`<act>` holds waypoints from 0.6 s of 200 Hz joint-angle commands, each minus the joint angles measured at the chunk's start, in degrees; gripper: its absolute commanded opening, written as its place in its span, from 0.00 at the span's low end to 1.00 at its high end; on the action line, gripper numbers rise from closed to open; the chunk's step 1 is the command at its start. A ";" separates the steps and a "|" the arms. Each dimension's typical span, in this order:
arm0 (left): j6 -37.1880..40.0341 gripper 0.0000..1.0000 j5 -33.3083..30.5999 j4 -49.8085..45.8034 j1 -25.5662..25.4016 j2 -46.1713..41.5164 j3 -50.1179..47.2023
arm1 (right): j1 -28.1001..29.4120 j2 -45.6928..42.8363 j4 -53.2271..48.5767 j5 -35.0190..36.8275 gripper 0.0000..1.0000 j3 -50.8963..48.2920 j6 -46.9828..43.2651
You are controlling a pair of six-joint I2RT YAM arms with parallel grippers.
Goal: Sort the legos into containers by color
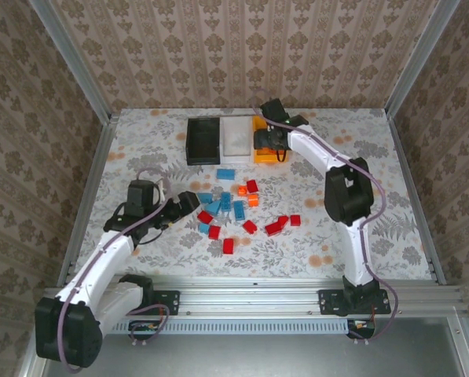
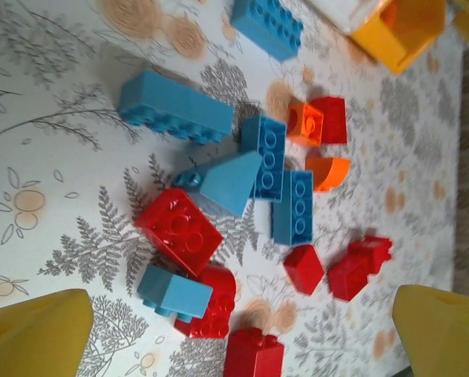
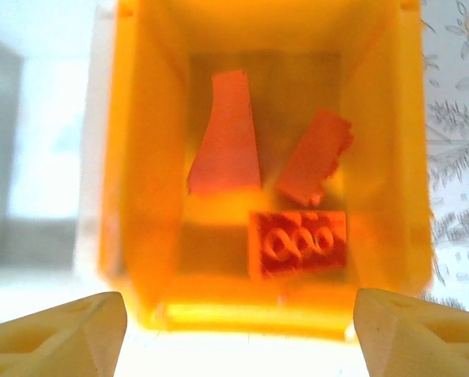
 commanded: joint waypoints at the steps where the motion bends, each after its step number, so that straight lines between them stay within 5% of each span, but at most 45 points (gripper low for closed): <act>1: 5.33 1.00 -9.27 -5.28 -5.92 3.38 5.17 | 2.72 -13.56 8.24 -1.43 0.77 -11.92 3.12; 48: 10.93 0.91 -25.78 -11.73 -12.90 19.73 18.36 | 8.13 -32.18 17.90 -2.00 0.76 -41.87 8.45; 120: 16.73 0.97 -30.32 -11.70 -12.65 41.02 30.18 | 8.94 -50.35 16.45 -1.79 0.79 -62.79 9.22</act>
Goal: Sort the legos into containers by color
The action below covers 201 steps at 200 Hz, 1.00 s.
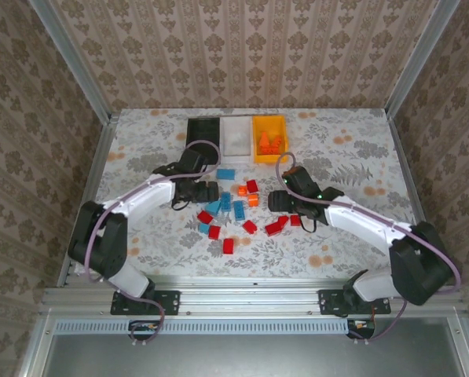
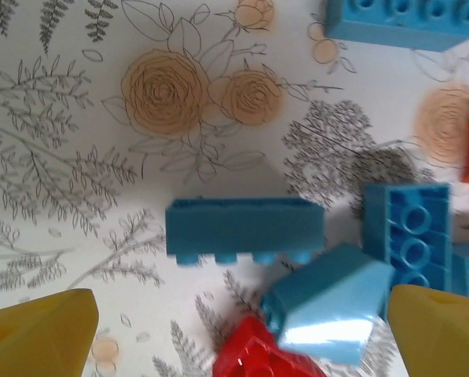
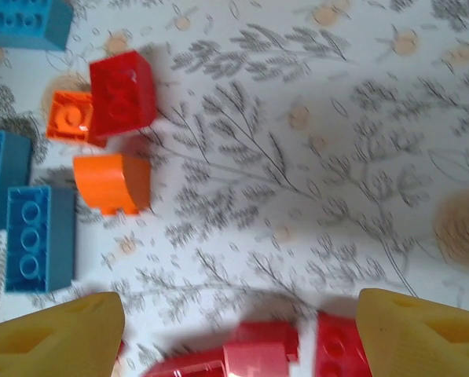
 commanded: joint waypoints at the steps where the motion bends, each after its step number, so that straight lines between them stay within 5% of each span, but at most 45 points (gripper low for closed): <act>1: 3.57 0.96 -2.10 -1.22 0.24 3.52 3.20 | -0.12 -5.36 -0.02 0.40 0.79 -2.53 0.45; 38: 3.60 0.93 2.96 1.09 1.06 8.11 5.18 | -0.13 -8.61 -1.39 0.68 0.79 -4.71 -0.59; 201: 4.12 0.65 0.70 2.21 1.59 10.54 6.17 | -0.29 -11.30 -2.18 1.60 0.78 -5.98 -1.70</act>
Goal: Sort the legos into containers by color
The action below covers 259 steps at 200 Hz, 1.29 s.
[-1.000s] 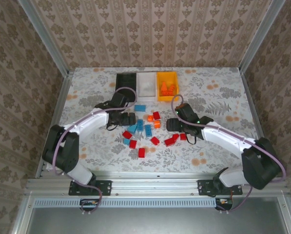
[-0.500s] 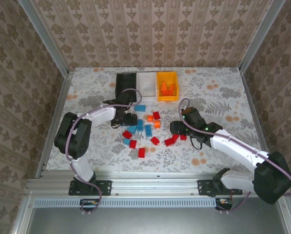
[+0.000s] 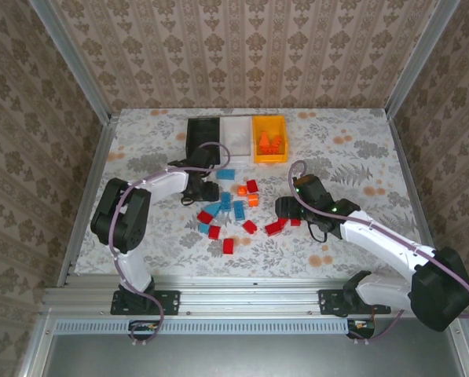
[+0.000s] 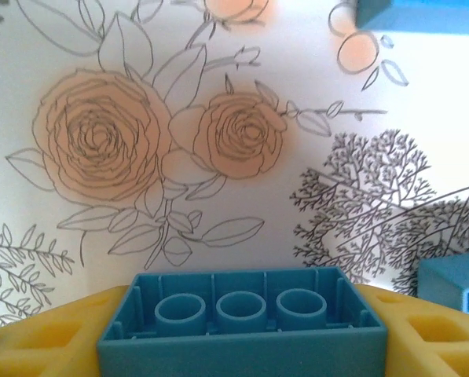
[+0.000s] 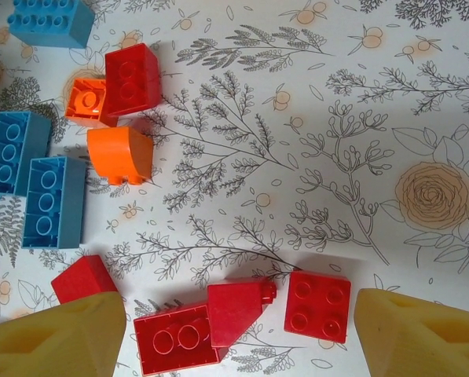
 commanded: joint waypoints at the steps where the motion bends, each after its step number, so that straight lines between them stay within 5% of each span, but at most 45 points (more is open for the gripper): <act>1: 1.06 0.65 -0.96 -0.55 0.69 -1.93 1.15 | -0.30 -1.65 -1.45 1.52 0.78 -0.69 -0.47; 71: 3.14 0.65 -1.45 -6.59 1.79 -4.86 12.59 | -0.48 -1.65 -0.10 1.98 0.78 -1.26 -0.03; 174: 7.22 0.67 8.88 -20.70 9.72 24.60 57.00 | -1.35 -1.30 2.11 -0.79 0.78 -3.24 -0.23; 259: 4.73 0.73 8.55 -20.37 9.52 28.58 58.23 | -1.36 -1.83 1.48 1.08 0.78 -3.77 -1.43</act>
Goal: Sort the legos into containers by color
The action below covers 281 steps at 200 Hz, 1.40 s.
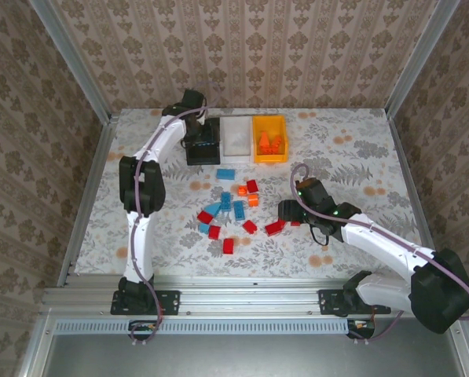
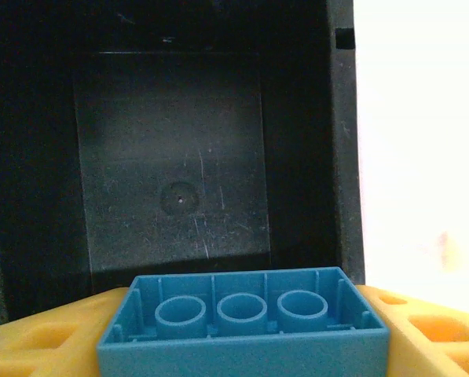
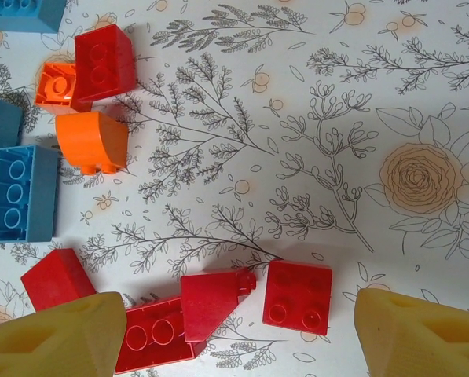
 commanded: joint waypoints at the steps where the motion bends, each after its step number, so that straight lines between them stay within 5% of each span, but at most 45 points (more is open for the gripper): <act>1: -0.92 0.74 0.69 -1.25 -0.38 0.47 1.34 | -0.22 -1.11 -0.10 1.15 0.78 -0.58 -1.24; 41: -0.83 0.95 -0.81 -1.55 -1.20 -2.06 0.43 | -0.21 -2.18 -0.42 1.08 0.78 -0.34 -1.34; 68: -0.93 0.95 -0.65 0.15 -2.42 -7.81 -3.94 | -0.15 -3.04 -0.68 1.08 0.78 -0.40 -1.31; 141: -6.62 1.00 -5.62 15.22 -14.31 -19.88 -34.64 | -0.22 -3.70 1.27 0.47 0.83 -2.38 0.29; 281: -9.17 0.91 -12.91 19.19 -14.39 -9.46 -31.95 | -0.31 -3.16 2.03 0.36 0.85 -3.69 -0.41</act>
